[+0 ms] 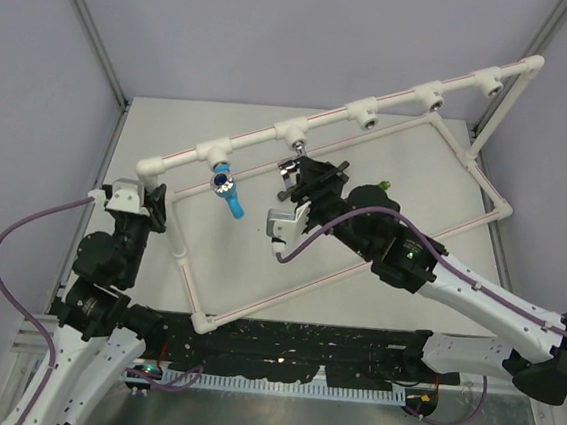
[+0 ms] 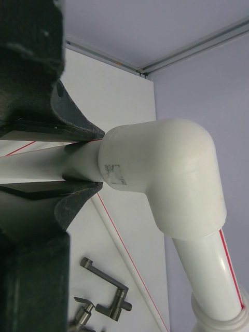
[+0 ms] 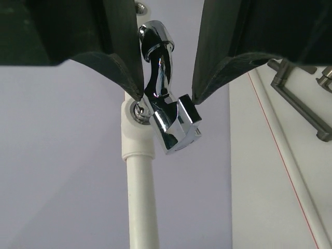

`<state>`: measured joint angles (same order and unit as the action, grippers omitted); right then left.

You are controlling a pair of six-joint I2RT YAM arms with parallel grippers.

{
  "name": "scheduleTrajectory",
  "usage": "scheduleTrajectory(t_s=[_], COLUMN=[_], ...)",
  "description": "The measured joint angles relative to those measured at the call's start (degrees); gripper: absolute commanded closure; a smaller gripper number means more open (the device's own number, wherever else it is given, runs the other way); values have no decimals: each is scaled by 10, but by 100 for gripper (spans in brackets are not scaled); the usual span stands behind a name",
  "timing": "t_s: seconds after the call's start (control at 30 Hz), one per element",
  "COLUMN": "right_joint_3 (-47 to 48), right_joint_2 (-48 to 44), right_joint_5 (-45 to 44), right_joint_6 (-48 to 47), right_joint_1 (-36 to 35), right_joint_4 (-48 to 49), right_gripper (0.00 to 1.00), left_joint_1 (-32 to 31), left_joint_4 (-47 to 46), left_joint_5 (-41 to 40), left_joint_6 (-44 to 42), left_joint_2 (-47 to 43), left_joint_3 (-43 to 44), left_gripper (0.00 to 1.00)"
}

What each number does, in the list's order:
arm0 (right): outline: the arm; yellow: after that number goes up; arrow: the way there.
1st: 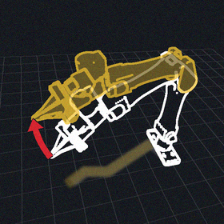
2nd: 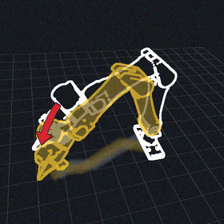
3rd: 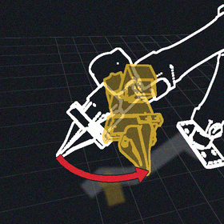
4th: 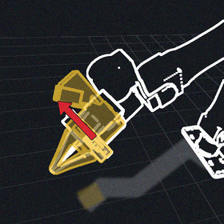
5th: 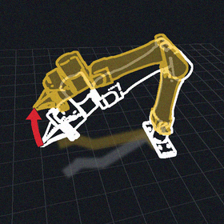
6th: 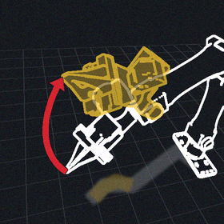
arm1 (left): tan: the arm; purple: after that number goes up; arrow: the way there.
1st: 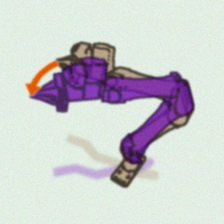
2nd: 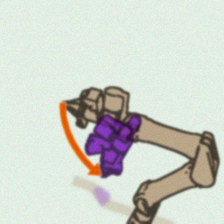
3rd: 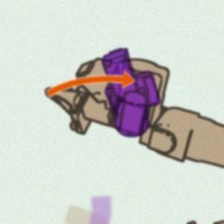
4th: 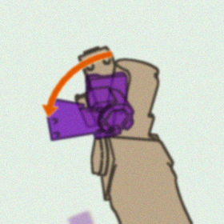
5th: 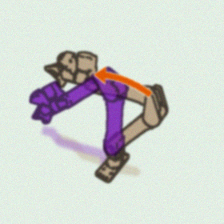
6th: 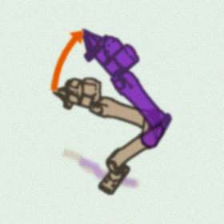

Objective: Install the water faucets

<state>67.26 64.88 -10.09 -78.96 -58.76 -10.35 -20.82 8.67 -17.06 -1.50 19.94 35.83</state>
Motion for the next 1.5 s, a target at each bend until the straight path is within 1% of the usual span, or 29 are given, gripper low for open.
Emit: scheduleTrajectory(t_s=[0.1,0.2,0.23,0.3,0.4,0.43,0.5,0.6,0.7,0.73,0.9,0.97,1.0,1.03,1.1,1.13,1.17,1.2,1.27,1.33,1.4,1.43,1.47,1.5], right_joint_3=[-14,-21,-24,-33,-42,-43,-49,-81,-116,-133,-197,-214,-222,-227,-235,-238,-241,-246,-255,-260,-260,-258,-253,-242], right_joint_2=[11,27,29,30,30,30,29,18,8,7,3,3,3,3,3,3,2,-2,-12,-24,-43,-55,-65,-76], right_joint_5=[-21,-39,-42,-47,-44,-44,-42,-32,-33,-40,-100,-130,-146,-156,-176,-184,-191,-201,-212,-223,-222,-215,-207,-189], right_joint_6=[-5,-4,-1,14,75,97,162,314,495,581,906,1019,1083,1124,1199,1218,1230,1236,1229,1179,1092,1040,998,936], right_joint_1=[-1,-2,-3,-5,-3,-3,0,12,27,33,44,44,44,44,43,42,41,39,38,42,50,53,55,56], right_joint_4=[57,95,106,128,160,166,189,265,347,385,518,547,557,561,570,574,578,583,588,586,576,563,549,524], right_gripper=[60,71,77,82,87,92,95,95,95,95,95,91,86,84,72,63,59,50,43,39,37,35,34,34], left_joint_1=[0,0,2,3,3,3,3,3,4,4,3,3,3,3,3,3,3,3,3,3,3,3,3,3], left_joint_4=[0,-2,-3,-3,-3,-4,-4,-3,-3,-3,-3,-3,-2,-2,-2,-2,-2,-2,-2,-1,-1,-1,-1,0], left_joint_5=[0,-3,-4,-6,-9,-10,-12,-14,-14,-15,-14,-12,-11,-10,-9,-9,-9,-9,-9,-9,-9,-9,-9,-9], left_joint_6=[0,0,0,0,0,0,0,0,0,0,0,0,0,0,-1,-1,-1,-1,-1,-1,-1,-1,-1,-1], left_joint_2=[0,3,4,4,4,4,4,4,4,4,4,2,2,1,1,1,1,1,1,0,0,-1,-1,-1], left_joint_3=[0,0,0,0,0,0,0,0,0,0,0,0,0,0,0,0,0,0,0,0,0,0,0,0], left_gripper=[100,100,100,100,100,100,100,100,100,100,100,100,100,100,100,100,100,100,100,100,100,100,100,100])
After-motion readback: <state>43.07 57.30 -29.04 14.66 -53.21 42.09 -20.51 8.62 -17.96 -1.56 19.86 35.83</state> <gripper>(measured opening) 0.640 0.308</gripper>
